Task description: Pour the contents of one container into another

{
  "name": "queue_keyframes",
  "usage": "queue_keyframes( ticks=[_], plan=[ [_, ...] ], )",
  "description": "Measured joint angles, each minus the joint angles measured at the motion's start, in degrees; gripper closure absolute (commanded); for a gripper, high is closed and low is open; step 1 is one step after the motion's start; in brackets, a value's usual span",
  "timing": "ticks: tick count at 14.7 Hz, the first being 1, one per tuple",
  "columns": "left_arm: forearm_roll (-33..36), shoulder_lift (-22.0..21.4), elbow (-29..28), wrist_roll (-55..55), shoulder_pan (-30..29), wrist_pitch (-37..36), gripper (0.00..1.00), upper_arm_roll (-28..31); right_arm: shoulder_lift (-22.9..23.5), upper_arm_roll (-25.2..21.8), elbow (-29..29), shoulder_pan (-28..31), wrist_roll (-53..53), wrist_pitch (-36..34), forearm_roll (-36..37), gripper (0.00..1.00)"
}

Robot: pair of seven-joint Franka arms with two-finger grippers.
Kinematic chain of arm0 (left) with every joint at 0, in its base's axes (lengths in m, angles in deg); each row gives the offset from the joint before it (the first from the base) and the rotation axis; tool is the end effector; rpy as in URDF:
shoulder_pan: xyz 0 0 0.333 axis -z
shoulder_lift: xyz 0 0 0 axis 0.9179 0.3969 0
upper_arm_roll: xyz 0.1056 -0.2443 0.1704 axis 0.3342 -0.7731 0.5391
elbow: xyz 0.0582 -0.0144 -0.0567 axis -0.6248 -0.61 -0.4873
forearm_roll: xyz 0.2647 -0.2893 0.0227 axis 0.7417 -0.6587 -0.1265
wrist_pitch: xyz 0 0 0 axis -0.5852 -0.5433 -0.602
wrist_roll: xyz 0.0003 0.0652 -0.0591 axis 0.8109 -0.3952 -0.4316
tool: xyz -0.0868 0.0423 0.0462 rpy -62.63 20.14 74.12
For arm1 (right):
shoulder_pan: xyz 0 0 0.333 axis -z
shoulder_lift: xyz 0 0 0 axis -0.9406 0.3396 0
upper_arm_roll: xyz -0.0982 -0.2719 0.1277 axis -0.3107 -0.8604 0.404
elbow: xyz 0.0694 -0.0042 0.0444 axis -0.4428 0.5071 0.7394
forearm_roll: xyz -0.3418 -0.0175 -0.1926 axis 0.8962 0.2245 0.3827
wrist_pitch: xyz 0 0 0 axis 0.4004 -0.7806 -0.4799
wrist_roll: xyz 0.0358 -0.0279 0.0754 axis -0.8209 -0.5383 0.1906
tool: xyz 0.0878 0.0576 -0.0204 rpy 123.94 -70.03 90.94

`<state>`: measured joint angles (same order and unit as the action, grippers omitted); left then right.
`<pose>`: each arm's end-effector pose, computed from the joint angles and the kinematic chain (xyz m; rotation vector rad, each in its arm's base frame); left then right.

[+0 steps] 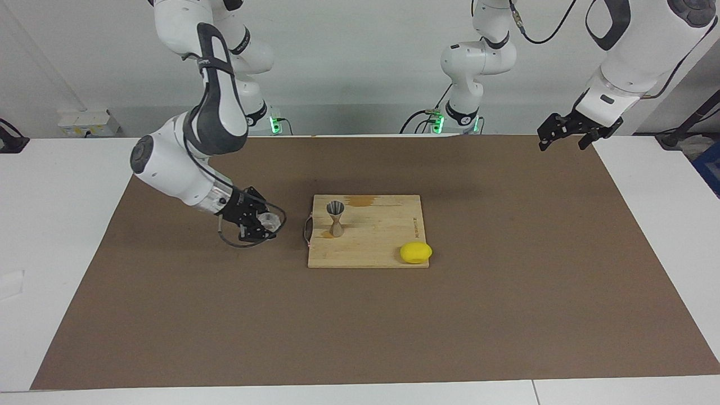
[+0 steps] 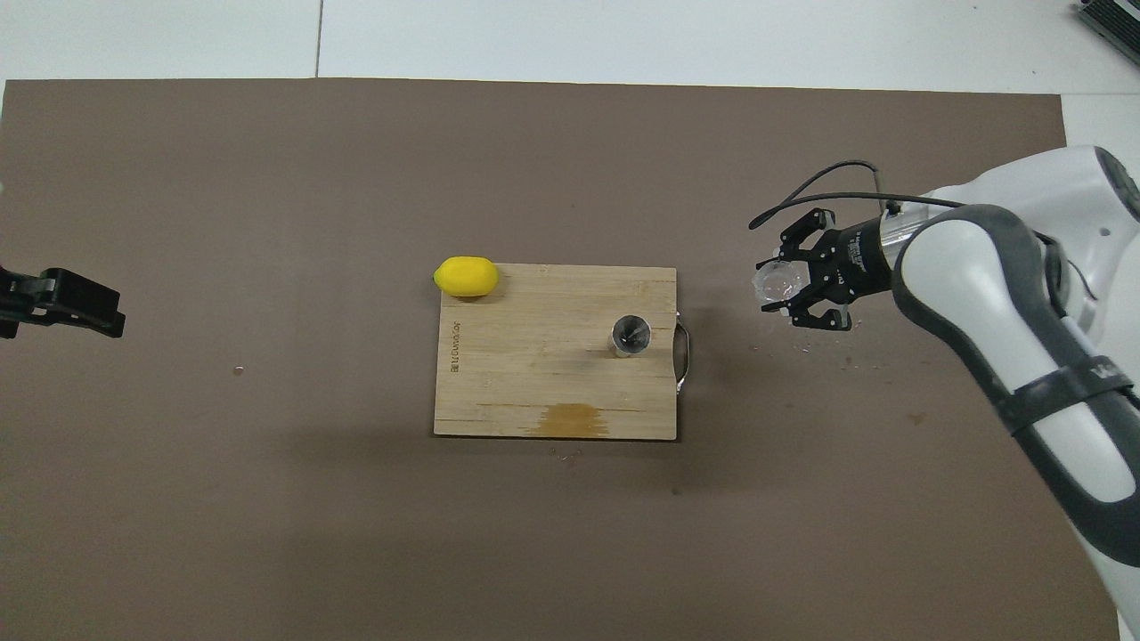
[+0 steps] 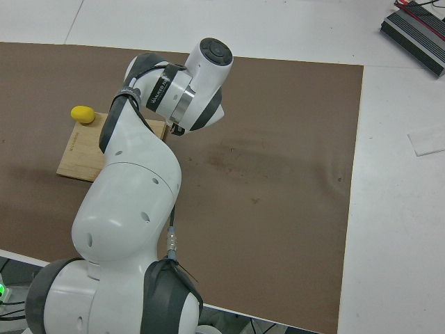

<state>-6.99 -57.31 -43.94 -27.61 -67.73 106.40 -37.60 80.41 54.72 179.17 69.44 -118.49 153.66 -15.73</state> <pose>0.5404 -0.0088 0.6105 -3.1179 0.0814 0.2090 0.6078 0.0517 0.3805 -1.9058 1.8891 0.6032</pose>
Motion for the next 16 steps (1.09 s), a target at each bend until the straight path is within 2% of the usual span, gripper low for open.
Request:
queue_keyframes(
  ticks=[8, 10, 12, 13, 14, 16],
  plan=[
    [0.00, 0.00, 0.00, 0.00, 0.00, -0.01, 0.00, 0.00, 2.72, -0.02, 6.95, 7.46, 15.01, 2.36, -12.44, 0.95],
    [0.00, 0.00, 0.00, 0.00, 0.00, -0.01, 0.00, 0.00, 3.28, -0.04, 8.89, 8.88, 19.89, 2.87, -15.86, 0.90],
    [0.00, 0.00, 0.00, 0.00, 0.00, -0.01, 0.00, 0.00, 3.40, 0.06, 10.06, 8.97, 20.89, 3.16, -16.44, 0.66],
    [0.00, 0.00, 0.00, 0.00, 0.00, -0.01, 0.00, 0.00, 3.38, 0.17, 10.67, 8.91, 20.89, 4.02, -16.46, 0.62],
    [0.00, 0.00, 0.00, 0.00, 0.00, -0.01, 0.00, 0.00, 3.37, 0.22, 11.55, 8.80, 20.92, 5.56, -16.47, 0.52],
    [0.00, 0.00, 0.00, 0.00, 0.00, -0.01, 0.00, 0.00, 3.37, 0.27, 12.95, 8.72, 21.33, 7.09, -16.48, 0.11]
  ],
)
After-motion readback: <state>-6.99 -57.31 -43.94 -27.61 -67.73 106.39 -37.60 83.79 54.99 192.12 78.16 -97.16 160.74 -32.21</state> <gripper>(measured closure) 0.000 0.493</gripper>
